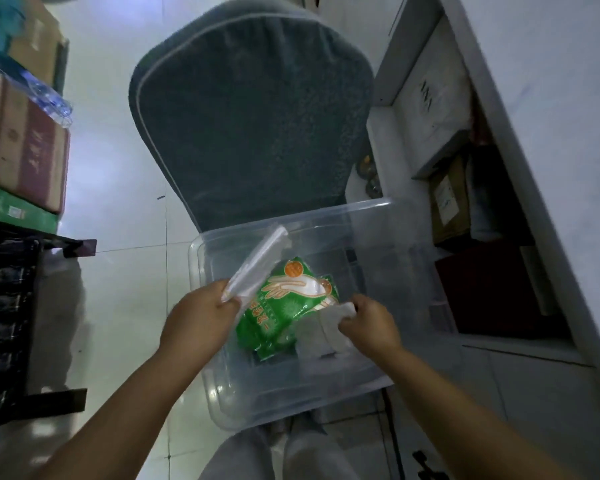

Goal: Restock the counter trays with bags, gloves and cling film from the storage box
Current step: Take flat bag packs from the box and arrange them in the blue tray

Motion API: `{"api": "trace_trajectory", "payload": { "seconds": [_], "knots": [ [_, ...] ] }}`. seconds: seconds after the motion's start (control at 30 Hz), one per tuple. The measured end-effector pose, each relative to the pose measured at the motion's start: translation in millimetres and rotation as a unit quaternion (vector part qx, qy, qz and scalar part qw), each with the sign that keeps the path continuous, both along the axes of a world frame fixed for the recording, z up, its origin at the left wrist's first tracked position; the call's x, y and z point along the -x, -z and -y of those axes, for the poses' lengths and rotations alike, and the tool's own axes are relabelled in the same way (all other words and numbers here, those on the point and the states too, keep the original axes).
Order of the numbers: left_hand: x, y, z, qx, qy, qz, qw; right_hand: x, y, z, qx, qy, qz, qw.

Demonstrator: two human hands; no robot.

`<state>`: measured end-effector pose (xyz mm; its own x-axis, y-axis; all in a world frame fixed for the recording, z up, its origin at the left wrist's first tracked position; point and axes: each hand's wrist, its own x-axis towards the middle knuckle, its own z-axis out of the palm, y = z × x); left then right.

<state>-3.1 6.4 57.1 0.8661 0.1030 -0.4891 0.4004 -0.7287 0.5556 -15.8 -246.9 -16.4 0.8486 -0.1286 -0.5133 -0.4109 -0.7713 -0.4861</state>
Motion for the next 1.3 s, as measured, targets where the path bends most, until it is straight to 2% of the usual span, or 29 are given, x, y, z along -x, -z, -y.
{"api": "trace_trajectory", "payload": {
  "seconds": [0.13,0.23,0.33,0.4,0.47,0.53,0.63,0.7,0.77,0.83,0.93,0.97,1.03,1.1,1.2,1.3],
  "knots": [
    [2.0,-33.2,19.7,0.083,-0.006,-0.049,0.995,2.6,-80.9,13.5,0.047,0.062,0.131,0.988],
    [-1.4,-60.3,39.7,0.177,-0.011,-0.071,0.982,10.7,-139.5,12.2,0.112,0.096,0.251,0.957],
    [-4.3,-85.8,65.9,0.280,-0.016,-0.090,0.956,32.1,-182.6,6.4,0.164,0.055,0.448,0.877],
    [-2.9,-100.7,87.0,0.365,-0.048,-0.124,0.921,48.9,-194.9,1.6,0.173,-0.013,0.550,0.817],
    [-1.2,-116.3,108.8,0.432,-0.074,-0.164,0.884,65.6,-198.8,-1.2,0.175,-0.061,0.587,0.788],
    [2.7,-128.9,127.3,0.465,-0.081,-0.198,0.859,82.2,-200.8,-0.6,0.187,-0.094,0.588,0.781],
    [15.2,-142.4,147.6,0.508,-0.057,-0.226,0.829,106.4,-209.4,11.5,0.213,-0.129,0.591,0.768],
    [26.4,-148.3,161.3,0.522,-0.025,-0.224,0.822,120.8,-218.8,23.5,0.239,-0.150,0.578,0.766],
    [37.8,-155.7,176.7,0.511,-0.002,-0.213,0.833,138.1,-228.2,37.6,0.257,-0.165,0.542,0.783],
    [48.8,-163.1,192.4,0.500,0.022,-0.197,0.843,162.3,-236.9,52.2,0.251,-0.164,0.491,0.818],
    [69.0,-174.8,217.9,0.492,0.095,-0.139,0.854,202.1,-249.7,76.5,0.211,-0.065,0.466,0.857],
    [78.2,-179.7,227.0,0.485,0.127,-0.112,0.858,214.1,-256.1,86.3,0.200,0.001,0.480,0.854],
    [99.5,-191.9,246.2,0.447,0.206,-0.045,0.869,233.8,-273.3,109.0,0.200,0.125,0.522,0.820],
    [124.3,-203.3,266.6,0.383,0.297,0.029,0.874,253.3,-295.4,133.6,0.243,0.176,0.555,0.776],
    [165.8,-221.0,297.5,0.247,0.435,0.164,0.850,290.7,-330.8,167.2,0.361,0.130,0.544,0.746],
    [210.0,-241.2,332.0,0.096,0.537,0.332,0.770,335.5,-354.0,196.8,0.492,0.007,0.432,0.756]
  ]
}}
